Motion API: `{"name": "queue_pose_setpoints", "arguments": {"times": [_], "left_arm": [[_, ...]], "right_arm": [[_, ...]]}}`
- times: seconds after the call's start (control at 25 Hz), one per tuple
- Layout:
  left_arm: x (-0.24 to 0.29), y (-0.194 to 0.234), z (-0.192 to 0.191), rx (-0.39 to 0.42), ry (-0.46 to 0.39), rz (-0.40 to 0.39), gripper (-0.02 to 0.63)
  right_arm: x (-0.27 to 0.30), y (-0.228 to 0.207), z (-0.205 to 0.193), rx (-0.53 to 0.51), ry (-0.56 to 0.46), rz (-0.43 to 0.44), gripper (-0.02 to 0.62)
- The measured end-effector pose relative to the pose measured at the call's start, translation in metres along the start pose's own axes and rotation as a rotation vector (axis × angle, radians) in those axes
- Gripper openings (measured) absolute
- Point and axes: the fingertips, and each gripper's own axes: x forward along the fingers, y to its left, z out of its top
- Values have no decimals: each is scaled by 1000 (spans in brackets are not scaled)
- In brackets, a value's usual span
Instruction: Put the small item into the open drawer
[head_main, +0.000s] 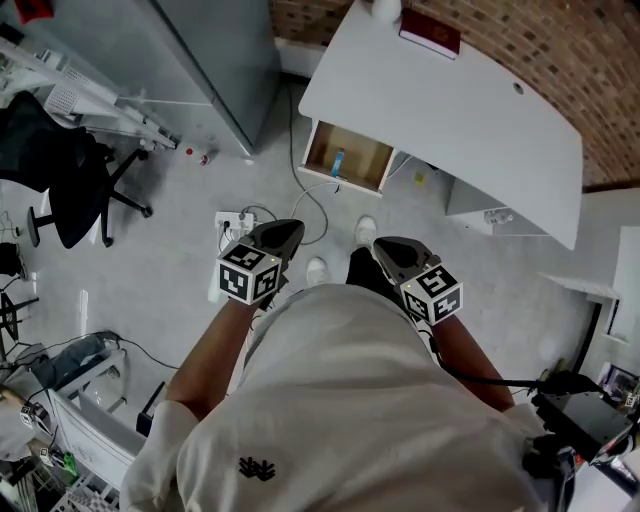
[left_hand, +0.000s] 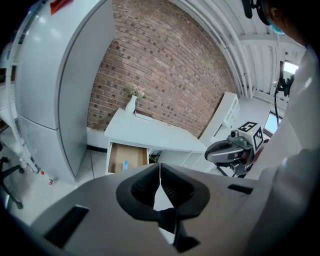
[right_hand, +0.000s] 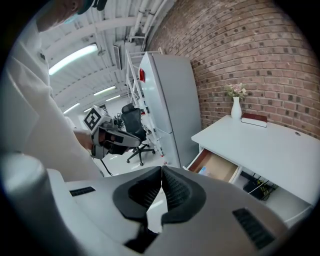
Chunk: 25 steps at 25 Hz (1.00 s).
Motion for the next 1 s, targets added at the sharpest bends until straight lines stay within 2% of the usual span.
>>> {"name": "queue_pose_setpoints", "arguments": {"times": [0.6,1.0], "left_arm": [[-29,-29,-12,44,15,-94,26],[-40,-30,-15,33,-9,-93,26]], "right_arm": [[-11,46,-3,-23,-1,-14,29],[-12,59,0,-55,14,-6,29]]}}
